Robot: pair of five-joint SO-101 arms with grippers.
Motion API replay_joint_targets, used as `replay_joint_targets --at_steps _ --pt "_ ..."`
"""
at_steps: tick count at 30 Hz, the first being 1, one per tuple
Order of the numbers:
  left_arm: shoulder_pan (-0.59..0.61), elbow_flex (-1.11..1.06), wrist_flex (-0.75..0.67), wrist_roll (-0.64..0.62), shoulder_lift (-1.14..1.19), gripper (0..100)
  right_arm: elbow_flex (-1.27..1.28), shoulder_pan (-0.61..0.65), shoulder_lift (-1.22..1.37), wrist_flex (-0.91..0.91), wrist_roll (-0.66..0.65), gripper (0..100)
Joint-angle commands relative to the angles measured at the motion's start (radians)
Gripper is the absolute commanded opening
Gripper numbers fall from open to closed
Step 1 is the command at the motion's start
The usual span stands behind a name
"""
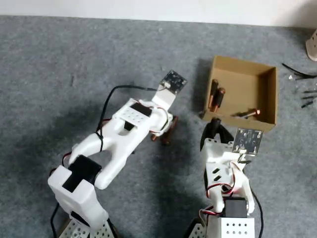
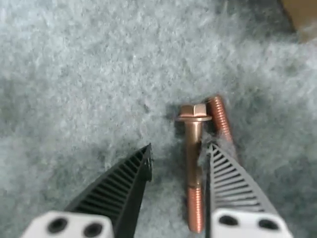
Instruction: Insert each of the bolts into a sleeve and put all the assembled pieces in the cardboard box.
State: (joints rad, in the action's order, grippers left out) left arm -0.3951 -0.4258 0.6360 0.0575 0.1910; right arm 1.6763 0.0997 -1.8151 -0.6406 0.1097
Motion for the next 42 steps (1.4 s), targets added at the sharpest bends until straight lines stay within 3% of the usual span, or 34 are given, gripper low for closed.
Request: replay_joint_targets --at_steps 1,8,13,20,31,35,42 --pt "-0.008 0.035 0.006 -0.003 0.033 17 0.084 -0.016 -0.022 0.028 -0.012 0.5" --pt "-0.013 0.222 0.187 -0.002 0.163 17 0.084 -0.016 -0.022 0.028 -0.014 0.5" --pt "-0.021 0.252 0.212 0.008 0.189 17 0.084 -0.016 -0.022 0.030 -0.014 0.5" --pt "-0.070 0.254 0.212 0.152 0.193 17 0.085 -0.016 -0.022 0.051 -0.057 0.5" --pt "-0.070 0.283 0.261 0.144 0.197 17 0.090 -0.016 -0.022 0.070 -0.058 0.5" --pt "-0.071 0.320 0.295 0.046 0.199 17 0.090 -0.016 -0.022 0.071 -0.058 0.5" --pt "-0.099 0.315 0.290 0.040 0.200 17 0.090 -0.016 -0.022 0.071 -0.060 0.5"
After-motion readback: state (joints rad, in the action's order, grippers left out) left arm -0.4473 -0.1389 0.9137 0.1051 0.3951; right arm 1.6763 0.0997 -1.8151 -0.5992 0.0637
